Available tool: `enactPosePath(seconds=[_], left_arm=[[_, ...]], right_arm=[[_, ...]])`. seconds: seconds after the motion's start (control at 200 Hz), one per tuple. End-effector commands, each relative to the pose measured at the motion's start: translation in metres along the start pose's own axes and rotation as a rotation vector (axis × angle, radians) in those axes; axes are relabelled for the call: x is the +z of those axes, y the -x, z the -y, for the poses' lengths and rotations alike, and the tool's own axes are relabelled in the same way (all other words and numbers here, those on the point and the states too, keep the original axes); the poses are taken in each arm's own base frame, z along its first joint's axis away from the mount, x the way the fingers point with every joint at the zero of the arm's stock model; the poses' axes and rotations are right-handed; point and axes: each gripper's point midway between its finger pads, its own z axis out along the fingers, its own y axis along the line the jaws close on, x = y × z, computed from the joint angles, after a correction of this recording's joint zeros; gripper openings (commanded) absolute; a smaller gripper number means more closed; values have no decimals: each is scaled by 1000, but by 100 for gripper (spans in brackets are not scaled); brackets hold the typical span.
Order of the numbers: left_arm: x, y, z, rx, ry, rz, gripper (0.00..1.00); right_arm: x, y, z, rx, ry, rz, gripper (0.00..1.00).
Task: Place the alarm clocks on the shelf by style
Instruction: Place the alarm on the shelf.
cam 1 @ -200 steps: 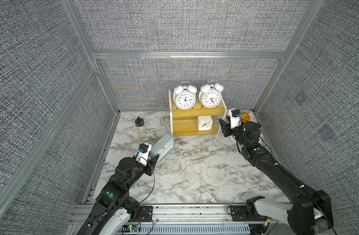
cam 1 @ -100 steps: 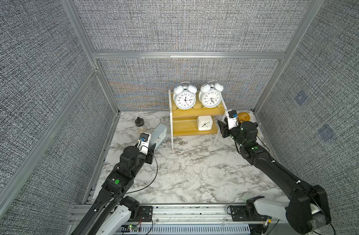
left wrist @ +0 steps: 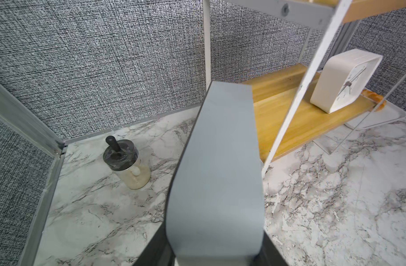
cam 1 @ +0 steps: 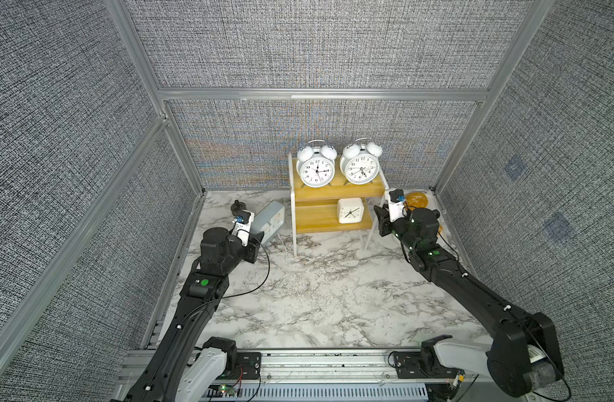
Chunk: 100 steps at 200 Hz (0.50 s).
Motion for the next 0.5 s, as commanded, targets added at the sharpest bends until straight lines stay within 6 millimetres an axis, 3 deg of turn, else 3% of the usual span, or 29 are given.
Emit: enactPosePath(seconds=[0.0,0.12,0.315,0.495], left_arm=[[3,25,11,66,-124,102,17],[12,27,12,89,-210,95,17],[25,37,-9,108,-196,113,16],[35,46,-3,126,-306,120,15]], right_arm=[[-1,4,5,-12,-25,17,24],[0,3,7,-11,-34,13,23],[1,4,6,-8,-25,9,22],[2,3,6,-7,-23,8,22]])
